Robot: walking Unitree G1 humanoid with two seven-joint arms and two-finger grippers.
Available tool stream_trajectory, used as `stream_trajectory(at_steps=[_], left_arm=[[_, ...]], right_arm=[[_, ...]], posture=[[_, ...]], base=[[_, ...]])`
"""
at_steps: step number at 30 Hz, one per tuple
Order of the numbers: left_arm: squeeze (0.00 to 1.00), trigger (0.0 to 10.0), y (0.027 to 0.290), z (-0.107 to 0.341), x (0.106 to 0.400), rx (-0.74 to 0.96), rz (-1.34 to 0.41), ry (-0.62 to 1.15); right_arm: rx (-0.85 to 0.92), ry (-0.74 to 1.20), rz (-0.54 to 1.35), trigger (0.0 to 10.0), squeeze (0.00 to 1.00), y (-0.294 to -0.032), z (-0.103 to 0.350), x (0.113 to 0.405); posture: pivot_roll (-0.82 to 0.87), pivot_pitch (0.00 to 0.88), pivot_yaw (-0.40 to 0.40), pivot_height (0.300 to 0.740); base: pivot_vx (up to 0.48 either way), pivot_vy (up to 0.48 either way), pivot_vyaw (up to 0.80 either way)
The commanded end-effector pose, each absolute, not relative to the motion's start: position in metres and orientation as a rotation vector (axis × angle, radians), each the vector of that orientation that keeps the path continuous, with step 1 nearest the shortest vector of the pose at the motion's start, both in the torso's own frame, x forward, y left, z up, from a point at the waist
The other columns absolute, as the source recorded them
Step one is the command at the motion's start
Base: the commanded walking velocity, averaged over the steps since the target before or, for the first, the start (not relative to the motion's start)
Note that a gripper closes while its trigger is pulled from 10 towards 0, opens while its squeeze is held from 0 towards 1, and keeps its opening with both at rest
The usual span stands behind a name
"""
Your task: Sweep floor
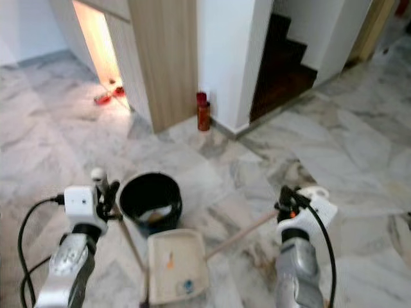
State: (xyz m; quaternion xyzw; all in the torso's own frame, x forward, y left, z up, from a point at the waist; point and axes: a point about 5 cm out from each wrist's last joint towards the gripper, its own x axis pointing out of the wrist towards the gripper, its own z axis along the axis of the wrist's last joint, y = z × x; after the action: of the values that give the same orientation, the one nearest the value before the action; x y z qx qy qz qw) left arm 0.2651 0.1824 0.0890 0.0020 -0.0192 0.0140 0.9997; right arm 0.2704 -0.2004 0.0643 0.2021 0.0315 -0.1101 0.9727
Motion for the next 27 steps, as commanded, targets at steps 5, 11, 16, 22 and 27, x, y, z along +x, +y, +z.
stream_trajectory(at_steps=[5, 11, 16, 22, 27], left_arm=[[0.0, 10.0, 0.1769, 0.0988, 0.2684, 0.01, 0.002, -0.08], [0.0, 10.0, 0.1767, 0.0988, 0.2692, 0.008, 0.002, -0.08], [0.0, 10.0, 0.1769, 0.0989, 0.2693, 0.008, 0.003, -0.079], [0.0, 10.0, 0.1772, 0.0988, 0.2696, 0.008, 0.001, -0.077], [0.0, 10.0, 0.1773, 0.0988, 0.2698, 0.01, -0.001, -0.078]], right_arm=[[0.463, 0.005, -0.202, 10.0, 0.0, -0.1958, 0.0756, 0.275], [0.463, 0.005, -0.2, 10.0, 0.0, -0.1956, 0.0763, 0.2752], [0.462, 0.001, -0.199, 10.0, 0.0, -0.1954, 0.0772, 0.2748], [0.461, 0.002, -0.2, 10.0, 0.0, -0.1958, 0.0772, 0.2737], [0.449, -0.004, -0.193, 10.0, 0.0, -0.1954, 0.0796, 0.274]], posture=[[0.05, 0.0, -0.016, 0.74], [0.05, 0.0, -0.017, 0.74], [0.05, 0.0, -0.017, 0.74], [0.05, 0.0, -0.015, 0.74], [0.05, 0.0, -0.012, 0.74]], base=[[0.0, 0.326, 0.0], [0.0, 0.328, 0.0], [0.0, 0.329, 0.0], [0.0, 0.328, 0.0], [0.0, 0.326, 0.0]])
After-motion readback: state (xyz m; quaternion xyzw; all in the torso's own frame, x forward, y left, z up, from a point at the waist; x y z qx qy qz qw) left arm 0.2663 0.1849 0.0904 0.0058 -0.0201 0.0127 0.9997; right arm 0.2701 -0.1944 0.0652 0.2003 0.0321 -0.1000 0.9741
